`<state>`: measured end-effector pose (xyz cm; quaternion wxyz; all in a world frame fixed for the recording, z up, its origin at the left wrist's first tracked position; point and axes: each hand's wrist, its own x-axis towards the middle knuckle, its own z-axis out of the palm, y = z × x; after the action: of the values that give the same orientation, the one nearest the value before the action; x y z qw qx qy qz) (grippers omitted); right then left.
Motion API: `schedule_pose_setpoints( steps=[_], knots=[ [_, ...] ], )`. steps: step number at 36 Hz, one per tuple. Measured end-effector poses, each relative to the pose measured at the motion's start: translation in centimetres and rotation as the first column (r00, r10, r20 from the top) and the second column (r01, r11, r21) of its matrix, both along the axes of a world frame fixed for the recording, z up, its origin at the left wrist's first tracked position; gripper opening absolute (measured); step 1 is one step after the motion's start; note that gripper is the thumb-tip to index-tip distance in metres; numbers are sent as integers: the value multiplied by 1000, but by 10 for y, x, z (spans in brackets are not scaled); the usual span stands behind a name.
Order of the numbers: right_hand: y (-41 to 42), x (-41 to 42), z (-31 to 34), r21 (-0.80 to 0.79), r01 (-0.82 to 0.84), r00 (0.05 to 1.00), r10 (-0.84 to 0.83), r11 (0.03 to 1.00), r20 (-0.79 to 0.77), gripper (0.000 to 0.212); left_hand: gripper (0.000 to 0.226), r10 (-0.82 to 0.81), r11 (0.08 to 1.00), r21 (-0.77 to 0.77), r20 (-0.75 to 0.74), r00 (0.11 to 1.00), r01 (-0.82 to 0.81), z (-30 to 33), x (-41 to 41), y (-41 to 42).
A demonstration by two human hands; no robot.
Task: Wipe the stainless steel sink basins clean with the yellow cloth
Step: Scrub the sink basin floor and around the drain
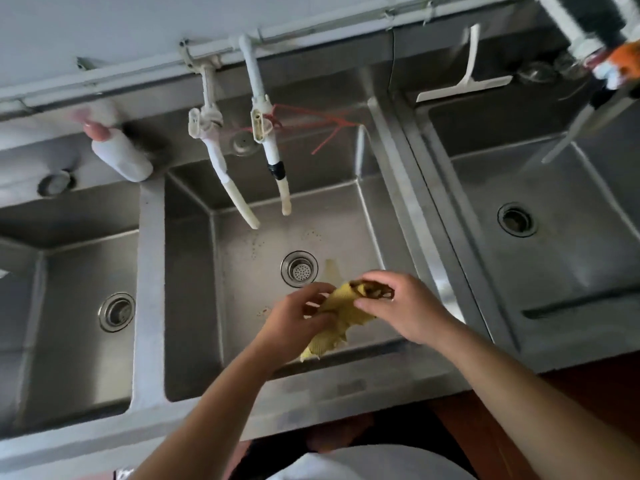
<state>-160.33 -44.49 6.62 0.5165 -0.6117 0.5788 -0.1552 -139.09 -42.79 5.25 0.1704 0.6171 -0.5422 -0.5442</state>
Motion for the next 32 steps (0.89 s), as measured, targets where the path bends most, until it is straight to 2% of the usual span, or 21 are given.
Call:
schedule_pose_setpoints(
  steps=[2, 7, 10, 16, 20, 24, 27, 30, 32],
  knots=[
    [-19, -27, -6, -44, -15, 998, 12, 999, -65, 45, 29, 84, 995, 51, 12, 996, -84, -6, -18, -11],
    [-75, -80, -37, -212, -51, 979, 6, 976, -204, 38, 30, 382, 914, 108, 101, 919, -391, -17, -43, -33],
    [-113, -91, -53, -308, -85, 948, -17, 948, -317, 44, 33, 490, 842, 179, 141, 860, -509, -34, -47, -42],
    [-194, -80, -79, -295, -260, 801, 35, 919, -597, 63, 43, 619, 706, 348, 120, 776, -617, -83, -48, -65],
    [-248, -70, -98, -295, -343, 693, 28, 892, -721, 69, 52, 654, 673, 387, 87, 751, -631, -127, -49, -97],
    [-273, -63, -121, -268, -378, 639, 41, 886, -768, 72, 53, 669, 676, 301, 133, 732, -673, -176, -47, -140],
    [-270, -60, -133, -330, -395, 619, -17, 857, -785, 74, 51, 673, 672, 228, 210, 709, -705, -201, -44, -180],
    [-270, -57, -134, -359, -397, 618, -43, 845, -785, 74, 42, 610, 751, 111, 260, 749, -650, -214, -47, -223],
    [-271, -57, -134, -386, -382, 624, -73, 840, -778, 73, 44, 612, 761, 26, 300, 731, -648, -224, -50, -251]
  ],
)
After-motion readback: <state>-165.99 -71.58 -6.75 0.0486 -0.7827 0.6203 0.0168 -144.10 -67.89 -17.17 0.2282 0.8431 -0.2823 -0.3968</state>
